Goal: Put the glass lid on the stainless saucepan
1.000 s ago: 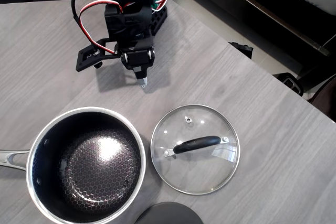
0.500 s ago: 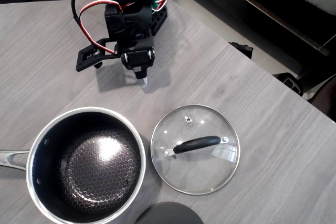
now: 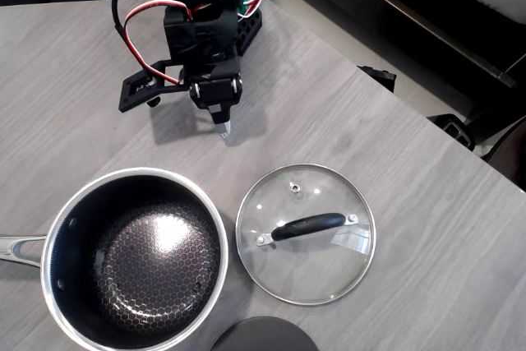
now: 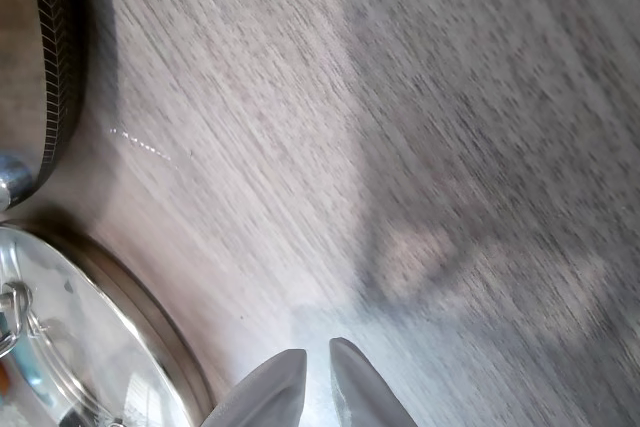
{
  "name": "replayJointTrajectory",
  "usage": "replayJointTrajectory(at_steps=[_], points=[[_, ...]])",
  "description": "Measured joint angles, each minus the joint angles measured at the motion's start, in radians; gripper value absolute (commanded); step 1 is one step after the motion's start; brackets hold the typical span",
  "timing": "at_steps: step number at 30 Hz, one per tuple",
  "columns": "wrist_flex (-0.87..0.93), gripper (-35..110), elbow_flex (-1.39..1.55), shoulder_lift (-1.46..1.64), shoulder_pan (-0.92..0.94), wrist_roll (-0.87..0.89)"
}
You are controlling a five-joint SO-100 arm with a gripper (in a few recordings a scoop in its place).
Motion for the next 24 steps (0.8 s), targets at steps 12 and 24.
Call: replayJointTrajectory(at_steps=[12, 24], points=[[0.0, 0, 0.0, 0.0, -0.012, -0.002], [0.0, 0, 0.0, 0.0, 0.012, 0.0]])
